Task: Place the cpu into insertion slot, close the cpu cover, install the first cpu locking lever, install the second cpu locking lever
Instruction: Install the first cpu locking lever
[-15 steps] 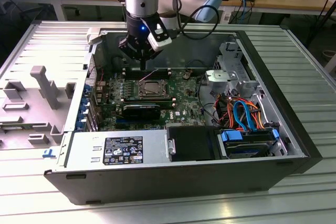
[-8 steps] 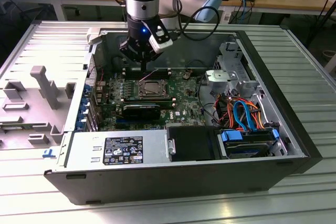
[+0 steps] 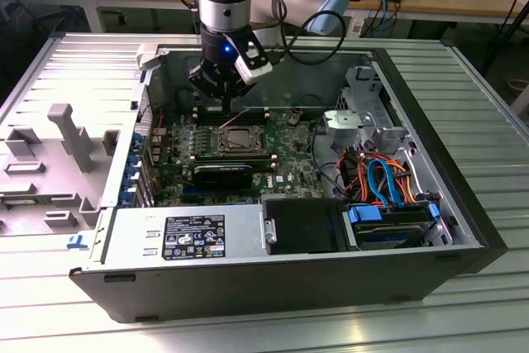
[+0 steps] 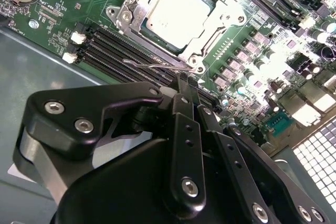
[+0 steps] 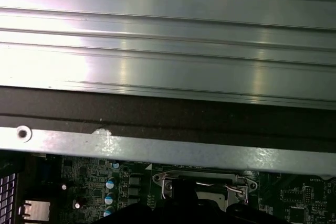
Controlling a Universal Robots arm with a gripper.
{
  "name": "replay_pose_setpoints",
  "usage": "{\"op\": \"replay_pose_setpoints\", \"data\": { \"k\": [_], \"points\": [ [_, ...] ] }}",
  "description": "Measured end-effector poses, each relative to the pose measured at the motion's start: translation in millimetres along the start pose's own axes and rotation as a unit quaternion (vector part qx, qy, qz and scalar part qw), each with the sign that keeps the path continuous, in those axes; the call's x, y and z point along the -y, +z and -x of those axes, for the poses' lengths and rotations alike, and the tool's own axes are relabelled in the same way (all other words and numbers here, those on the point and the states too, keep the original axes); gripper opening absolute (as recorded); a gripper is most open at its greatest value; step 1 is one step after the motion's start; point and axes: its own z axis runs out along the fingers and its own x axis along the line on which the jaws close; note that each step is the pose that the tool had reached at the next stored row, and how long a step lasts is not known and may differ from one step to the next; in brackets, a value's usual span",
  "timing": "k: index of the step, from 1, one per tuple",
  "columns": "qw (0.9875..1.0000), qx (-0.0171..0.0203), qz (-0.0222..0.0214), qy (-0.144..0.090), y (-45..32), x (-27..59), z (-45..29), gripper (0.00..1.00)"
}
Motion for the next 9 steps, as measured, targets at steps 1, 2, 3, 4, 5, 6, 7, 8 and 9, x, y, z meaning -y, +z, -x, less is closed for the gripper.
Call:
{"op": "replay_pose_setpoints", "data": {
  "k": [1,2,3,4,5,6,7,8,9],
  "points": [
    [1.0,0.0,0.0,0.0,0.1,0.0,0.1,0.11],
    [1.0,0.0,0.0,-0.001,0.4,0.0,0.2,0.11],
    [1.0,0.0,0.0,-0.001,0.6,0.0,0.2,0.11],
    [1.0,0.0,0.0,-0.001,0.8,0.0,0.3,0.11],
    [1.0,0.0,0.0,-0.001,1.0,0.0,0.3,0.11],
    [1.0,0.0,0.0,-0.002,1.2,0.0,0.3,0.11],
    [1.0,0.0,0.0,-0.002,1.4,0.0,0.4,0.11],
    [1.0,0.0,0.0,-0.002,1.5,0.0,0.4,0.11],
    [1.0,0.0,0.0,-0.002,1.7,0.0,0.5,0.11]
  ]
}}
